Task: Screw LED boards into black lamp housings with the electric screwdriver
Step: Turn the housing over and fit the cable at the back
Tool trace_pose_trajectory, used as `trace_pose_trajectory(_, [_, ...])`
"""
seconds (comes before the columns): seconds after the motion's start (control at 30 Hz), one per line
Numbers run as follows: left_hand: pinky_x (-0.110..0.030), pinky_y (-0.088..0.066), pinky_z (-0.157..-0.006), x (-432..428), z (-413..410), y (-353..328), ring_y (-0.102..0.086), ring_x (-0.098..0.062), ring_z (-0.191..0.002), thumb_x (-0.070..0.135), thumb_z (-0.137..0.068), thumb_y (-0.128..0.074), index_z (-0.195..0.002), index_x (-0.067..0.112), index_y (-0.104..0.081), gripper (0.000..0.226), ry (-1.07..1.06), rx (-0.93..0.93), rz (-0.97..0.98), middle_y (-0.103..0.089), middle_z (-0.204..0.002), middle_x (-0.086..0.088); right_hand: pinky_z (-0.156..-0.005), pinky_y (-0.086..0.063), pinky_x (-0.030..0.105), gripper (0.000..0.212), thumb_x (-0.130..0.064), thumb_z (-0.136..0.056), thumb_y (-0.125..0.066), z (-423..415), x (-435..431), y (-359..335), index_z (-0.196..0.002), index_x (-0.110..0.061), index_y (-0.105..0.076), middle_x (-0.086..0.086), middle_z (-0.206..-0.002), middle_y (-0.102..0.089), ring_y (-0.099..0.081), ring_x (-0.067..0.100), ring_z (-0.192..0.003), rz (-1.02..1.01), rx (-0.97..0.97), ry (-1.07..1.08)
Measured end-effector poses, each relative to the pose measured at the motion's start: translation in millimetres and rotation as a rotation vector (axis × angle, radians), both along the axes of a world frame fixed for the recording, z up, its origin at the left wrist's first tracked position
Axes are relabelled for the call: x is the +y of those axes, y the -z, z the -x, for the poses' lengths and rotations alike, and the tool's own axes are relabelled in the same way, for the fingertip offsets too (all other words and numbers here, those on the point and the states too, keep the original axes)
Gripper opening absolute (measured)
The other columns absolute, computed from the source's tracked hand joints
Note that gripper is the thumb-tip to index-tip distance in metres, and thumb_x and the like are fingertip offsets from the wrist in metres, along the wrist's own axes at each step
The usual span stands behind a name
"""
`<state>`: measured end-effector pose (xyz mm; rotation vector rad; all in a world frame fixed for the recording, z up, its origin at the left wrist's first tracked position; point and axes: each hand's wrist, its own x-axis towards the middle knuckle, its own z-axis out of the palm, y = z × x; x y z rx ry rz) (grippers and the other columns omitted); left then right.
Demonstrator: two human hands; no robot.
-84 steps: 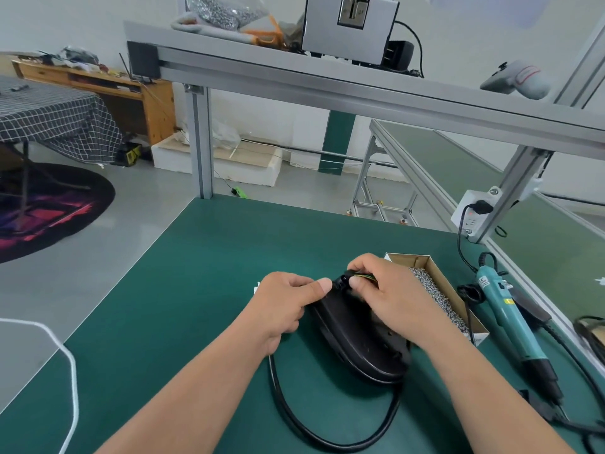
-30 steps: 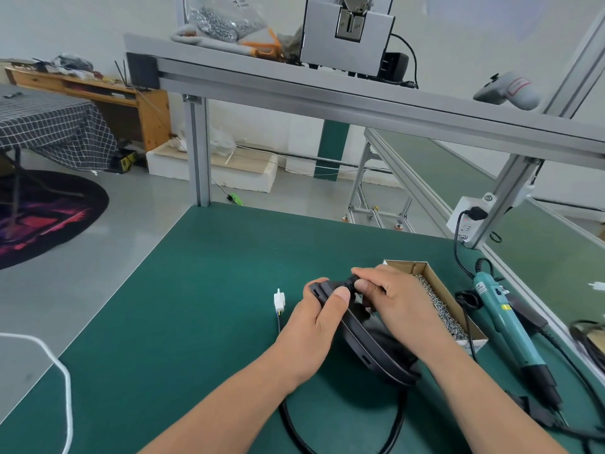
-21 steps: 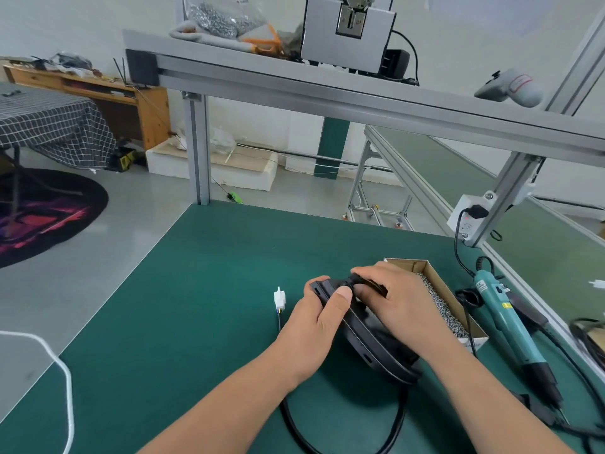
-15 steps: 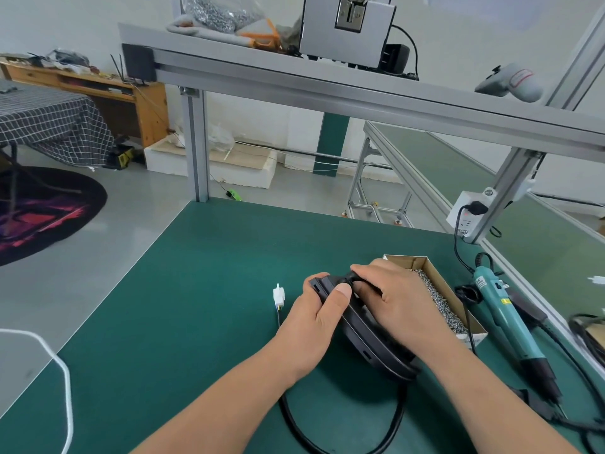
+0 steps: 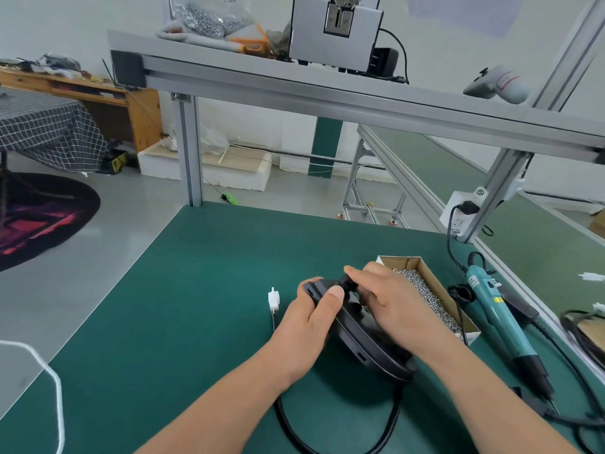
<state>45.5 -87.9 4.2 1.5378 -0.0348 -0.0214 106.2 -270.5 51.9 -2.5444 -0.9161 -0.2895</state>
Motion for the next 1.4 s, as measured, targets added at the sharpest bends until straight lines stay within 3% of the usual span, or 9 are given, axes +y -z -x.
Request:
trace_pose_trajectory(0.07, [-0.008, -0.038, -0.048, -0.5, 0.4, -1.2, -0.051, 0.004, -0.048, 0.047, -0.111, -0.048, -0.108, 0.023, -0.046, 0.024, 0.001, 0.005, 0.01, -0.052, -0.056, 0.026, -0.078, -0.049, 0.041, 0.038, -0.009, -0.103, -0.05, -2.0, 0.4, 0.1, -0.138, -0.01, -0.065, 0.004, -0.09, -0.055, -0.056, 0.023, -0.083, 0.025, -0.002, -0.004])
trace_pose_trajectory(0.2, [-0.008, -0.037, -0.049, -0.6, 2.3, -2.1, -0.05, 0.004, -0.048, 0.048, -0.11, -0.048, -0.107, 0.023, -0.046, 0.025, 0.015, 0.001, 0.011, -0.052, -0.057, 0.026, -0.077, -0.042, 0.019, 0.033, -0.007, -0.102, -0.065, -3.8, -3.1, -3.3, -0.134, -0.015, -0.069, -0.003, -0.089, -0.057, -0.055, 0.013, -0.084, 0.001, 0.019, -0.018])
trace_pose_trajectory(0.4, [-0.008, -0.037, -0.047, 2.0, 3.1, -5.2, -0.05, 0.003, -0.048, 0.048, -0.111, -0.047, -0.104, 0.025, -0.045, 0.024, 0.038, -0.014, -0.017, -0.051, -0.055, 0.026, -0.074, -0.046, 0.044, 0.012, -0.015, -0.105, -0.06, 0.0, 5.0, -7.5, -0.11, -0.01, -0.068, 0.002, -0.087, -0.055, -0.056, 0.026, -0.08, 0.087, -0.031, 0.018])
trace_pose_trajectory(0.63, [-0.012, -0.034, -0.048, 1.9, 6.4, -9.9, -0.04, -0.001, -0.047, 0.049, -0.11, -0.047, -0.112, 0.02, -0.044, 0.03, 0.035, 0.0, -0.035, -0.046, -0.056, 0.021, -0.073, -0.044, 0.042, 0.017, -0.015, -0.104, -0.06, 5.8, 7.3, -11.7, -0.087, -0.012, -0.061, 0.0, -0.079, -0.053, -0.054, 0.02, -0.077, 0.019, 0.044, 0.008])
trace_pose_trajectory(0.73, [-0.018, -0.028, -0.043, 1.8, 8.3, -13.8, -0.029, -0.008, -0.046, 0.046, -0.111, -0.048, -0.108, 0.017, -0.044, 0.029, 0.038, 0.052, 0.044, -0.037, -0.056, 0.016, -0.083, -0.046, 0.026, 0.012, -0.012, -0.103, -0.064, -4.2, 0.0, -8.6, -0.104, -0.019, -0.074, -0.008, -0.092, -0.067, -0.061, 0.007, -0.091, -0.1, 0.201, 0.022])
trace_pose_trajectory(0.8, [-0.018, -0.027, -0.043, 2.1, 9.1, -15.1, -0.027, -0.009, -0.045, 0.045, -0.111, -0.048, -0.105, 0.018, -0.044, 0.028, 0.032, 0.065, 0.063, -0.035, -0.057, 0.015, -0.094, -0.045, 0.017, 0.025, -0.014, -0.103, -0.066, -9.8, -4.4, -5.3, -0.123, -0.026, -0.075, -0.018, -0.112, -0.072, -0.063, -0.003, -0.106, -0.126, 0.258, 0.036])
trace_pose_trajectory(0.9, [-0.019, -0.026, -0.043, 2.5, 7.8, -14.3, -0.026, -0.01, -0.046, 0.046, -0.111, -0.047, -0.101, 0.019, -0.046, 0.029, 0.053, 0.065, 0.065, -0.033, -0.058, 0.014, -0.101, -0.049, 0.022, 0.03, -0.017, -0.102, -0.069, -16.8, -9.9, -0.2, -0.129, -0.03, -0.074, -0.024, -0.119, -0.072, -0.064, -0.007, -0.111, -0.196, 0.3, 0.079])
trace_pose_trajectory(1.13, [-0.02, -0.025, -0.043, 3.5, 4.2, -7.6, -0.024, -0.012, -0.046, 0.05, -0.11, -0.048, -0.105, 0.011, -0.046, 0.039, 0.056, 0.052, 0.054, -0.032, -0.058, 0.012, -0.085, -0.056, 0.035, 0.024, -0.014, -0.1, -0.067, -22.2, -13.0, 12.5, -0.116, -0.03, -0.077, -0.009, -0.088, -0.076, -0.07, 0.009, -0.08, -0.325, 0.357, 0.083])
trace_pose_trajectory(1.4, [-0.022, -0.024, -0.043, 3.3, 3.3, -6.8, -0.024, -0.013, -0.046, 0.056, -0.107, -0.048, -0.102, 0.015, -0.047, 0.041, 0.065, 0.03, 0.014, -0.031, -0.06, 0.008, -0.07, -0.054, 0.024, 0.024, -0.006, -0.101, -0.065, -19.6, -14.4, 15.6, -0.105, -0.024, -0.079, 0.0, -0.076, -0.075, -0.068, 0.013, -0.068, -0.434, 0.378, 0.047])
